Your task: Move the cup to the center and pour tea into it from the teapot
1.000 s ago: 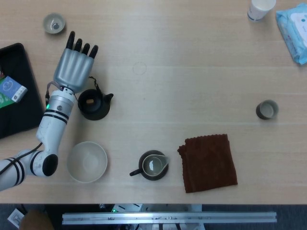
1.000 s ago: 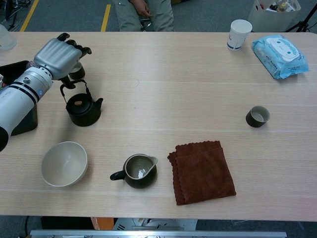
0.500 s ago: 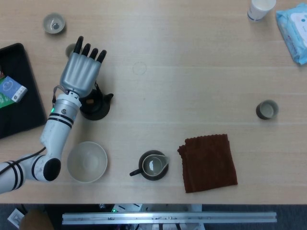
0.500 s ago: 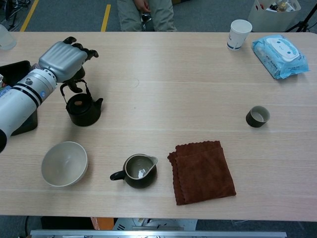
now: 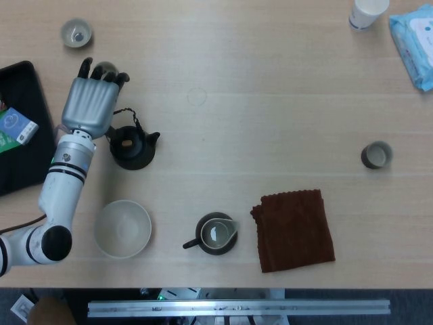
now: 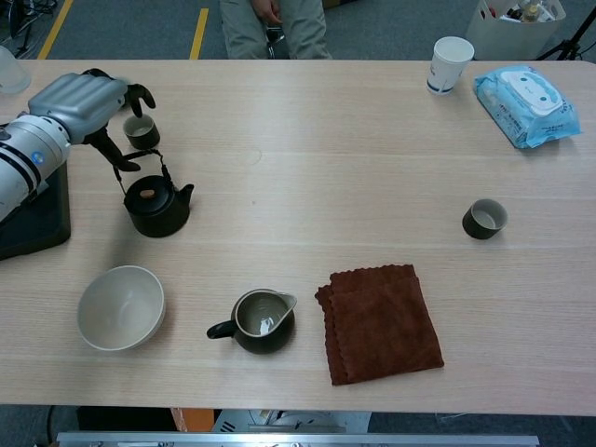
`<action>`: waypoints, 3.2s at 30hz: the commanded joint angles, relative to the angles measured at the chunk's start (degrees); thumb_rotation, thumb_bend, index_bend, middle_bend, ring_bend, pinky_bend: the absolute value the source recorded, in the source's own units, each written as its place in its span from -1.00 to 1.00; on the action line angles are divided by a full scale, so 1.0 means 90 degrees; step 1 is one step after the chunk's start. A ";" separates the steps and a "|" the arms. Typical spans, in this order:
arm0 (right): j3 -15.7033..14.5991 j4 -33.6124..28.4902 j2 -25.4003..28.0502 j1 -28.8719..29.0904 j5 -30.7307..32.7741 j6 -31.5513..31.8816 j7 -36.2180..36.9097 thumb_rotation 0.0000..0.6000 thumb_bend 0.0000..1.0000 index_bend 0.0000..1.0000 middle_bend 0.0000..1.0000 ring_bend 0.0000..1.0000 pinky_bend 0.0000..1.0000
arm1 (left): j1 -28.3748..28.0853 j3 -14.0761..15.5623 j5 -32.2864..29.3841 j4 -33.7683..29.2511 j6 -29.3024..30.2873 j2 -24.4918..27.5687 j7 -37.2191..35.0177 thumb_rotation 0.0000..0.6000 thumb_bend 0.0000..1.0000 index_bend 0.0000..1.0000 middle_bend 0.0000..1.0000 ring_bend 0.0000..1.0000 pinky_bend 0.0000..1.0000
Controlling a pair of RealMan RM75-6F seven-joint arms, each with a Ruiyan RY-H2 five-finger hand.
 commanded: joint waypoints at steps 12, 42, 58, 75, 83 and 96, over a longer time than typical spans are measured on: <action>0.0001 0.0000 -0.0003 0.0000 0.0034 -0.0036 -0.0006 1.00 -0.83 -0.31 -0.35 -0.52 -0.36 | -0.0059 -0.0119 -0.0725 0.0749 -0.0901 -0.0189 -0.1233 -0.92 -0.84 -0.51 -0.37 -0.61 -0.86; -0.0023 -0.0018 0.0003 -0.0038 0.0045 -0.0030 -0.0016 1.00 -0.83 -0.30 -0.35 -0.52 -0.36 | 0.0053 0.0428 -0.0282 -0.0259 -0.0370 0.0128 -0.1322 -0.97 -0.84 -0.47 0.00 -0.49 -0.86; -0.0039 -0.0066 0.0022 -0.0033 -0.0054 0.0034 -0.0048 1.00 -0.83 -0.30 -0.35 -0.52 -0.36 | 0.0603 0.1137 0.0653 -0.2005 0.0269 0.1027 -0.1183 -0.81 -0.84 -0.47 0.02 -0.48 -0.86; -0.0045 -0.0110 0.0027 -0.0024 -0.0071 0.0031 -0.0098 1.00 -0.83 -0.31 -0.35 -0.52 -0.36 | 0.0570 0.1201 0.1028 -0.1580 0.0153 0.0924 -0.1000 1.00 -0.84 -0.75 -0.44 -0.67 -0.86; -0.0040 -0.0123 0.0029 -0.0034 -0.0027 0.0013 -0.0121 1.00 -0.83 -0.30 -0.35 -0.52 -0.36 | 0.0432 0.1122 0.0765 -0.1063 -0.0178 0.0747 -0.0991 1.00 -0.84 -0.75 -0.44 -0.68 -0.86; -0.0037 -0.0134 0.0038 -0.0038 0.0000 -0.0008 -0.0130 1.00 -0.83 -0.30 -0.35 -0.52 -0.36 | 0.0380 0.1121 0.0693 -0.1172 -0.0214 0.0813 -0.0913 1.00 -0.84 -0.75 -0.46 -0.68 -0.86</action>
